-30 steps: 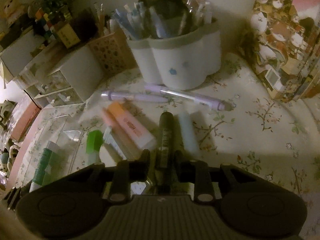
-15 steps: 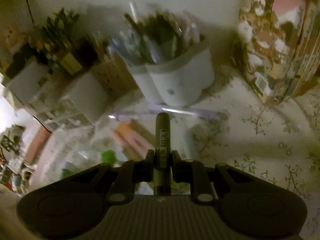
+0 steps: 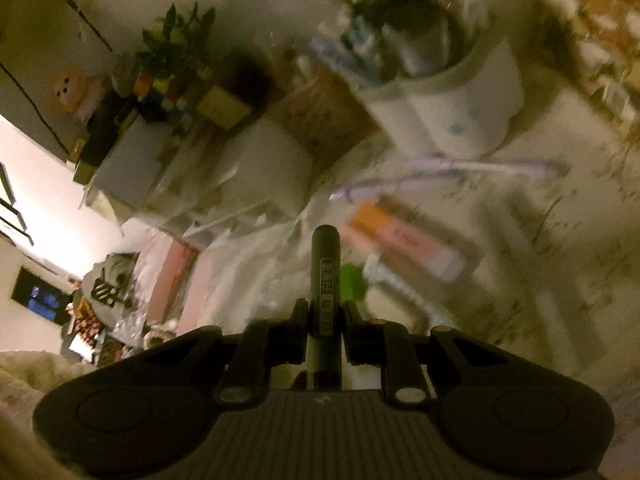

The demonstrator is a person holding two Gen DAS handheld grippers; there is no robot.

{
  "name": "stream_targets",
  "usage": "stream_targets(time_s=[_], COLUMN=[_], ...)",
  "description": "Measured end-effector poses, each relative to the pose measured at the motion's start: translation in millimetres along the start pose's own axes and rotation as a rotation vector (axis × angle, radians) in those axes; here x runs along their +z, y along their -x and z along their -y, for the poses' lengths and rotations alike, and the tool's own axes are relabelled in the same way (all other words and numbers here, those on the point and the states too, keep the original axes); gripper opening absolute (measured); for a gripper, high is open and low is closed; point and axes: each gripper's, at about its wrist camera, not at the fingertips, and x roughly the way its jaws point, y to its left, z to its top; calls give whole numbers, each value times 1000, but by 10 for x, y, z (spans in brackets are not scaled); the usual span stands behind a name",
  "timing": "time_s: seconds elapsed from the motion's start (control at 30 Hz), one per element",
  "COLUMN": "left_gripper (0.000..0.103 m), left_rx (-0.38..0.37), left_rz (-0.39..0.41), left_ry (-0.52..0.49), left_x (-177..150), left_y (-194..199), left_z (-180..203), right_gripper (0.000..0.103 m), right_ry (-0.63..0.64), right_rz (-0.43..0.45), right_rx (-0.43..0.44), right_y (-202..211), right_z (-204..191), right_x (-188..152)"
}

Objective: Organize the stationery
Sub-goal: 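Carry the black marker to the tray and release it beside the glue stick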

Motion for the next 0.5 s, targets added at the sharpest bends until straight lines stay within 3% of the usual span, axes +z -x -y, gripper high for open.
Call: stream_targets(time_s=[0.27, 0.5], left_gripper=[73, 73], left_rx=[0, -1], left_rz=[1, 2], left_ry=[0, 0], left_x=[-3, -3], left_y=[-4, -3], left_z=[1, 2], right_gripper=[17, 17], right_ry=[-4, -60], right_rz=[-68, -105], right_rx=[82, 71], right_y=[-170, -377], right_z=[-211, -213], right_x=[19, -4])
